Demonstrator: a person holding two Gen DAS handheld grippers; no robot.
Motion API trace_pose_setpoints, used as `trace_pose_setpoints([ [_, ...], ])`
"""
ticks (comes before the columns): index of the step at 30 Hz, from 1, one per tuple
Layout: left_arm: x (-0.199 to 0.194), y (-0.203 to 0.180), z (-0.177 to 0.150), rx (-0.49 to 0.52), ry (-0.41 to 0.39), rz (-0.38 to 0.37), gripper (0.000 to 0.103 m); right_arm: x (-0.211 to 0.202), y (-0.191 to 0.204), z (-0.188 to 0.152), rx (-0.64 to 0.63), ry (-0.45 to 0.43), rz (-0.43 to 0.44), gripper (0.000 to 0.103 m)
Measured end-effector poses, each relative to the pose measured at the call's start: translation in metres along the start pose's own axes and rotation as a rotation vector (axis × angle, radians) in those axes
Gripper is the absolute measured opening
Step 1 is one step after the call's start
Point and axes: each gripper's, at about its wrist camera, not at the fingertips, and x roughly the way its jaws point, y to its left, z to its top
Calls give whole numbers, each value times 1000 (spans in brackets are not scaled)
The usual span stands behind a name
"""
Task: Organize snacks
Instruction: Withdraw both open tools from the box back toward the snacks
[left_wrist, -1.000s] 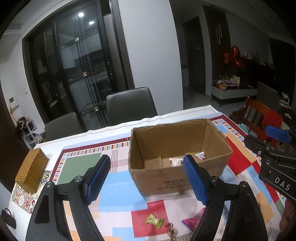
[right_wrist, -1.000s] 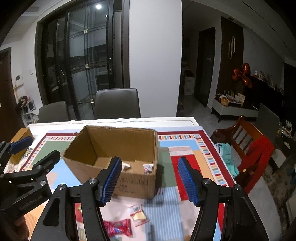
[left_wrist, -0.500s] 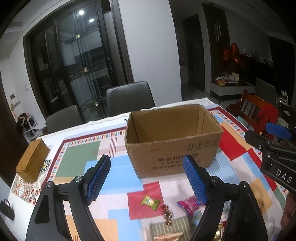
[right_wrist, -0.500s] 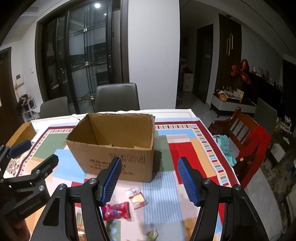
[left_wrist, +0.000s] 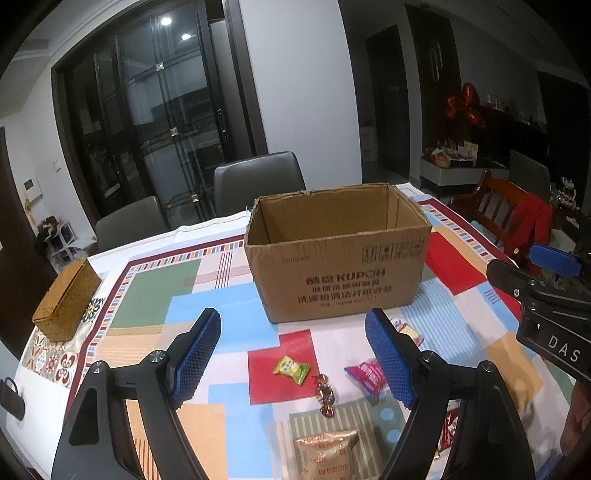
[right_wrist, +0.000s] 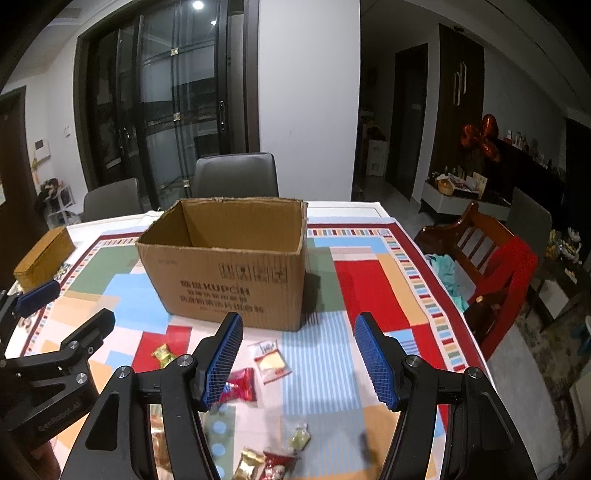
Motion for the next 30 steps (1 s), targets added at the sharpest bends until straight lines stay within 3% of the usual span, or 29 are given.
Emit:
trace_pose_setpoints([
  [30, -10, -16, -69, 34, 39, 14, 80, -4, 1, -71, 0, 96, -12, 64],
])
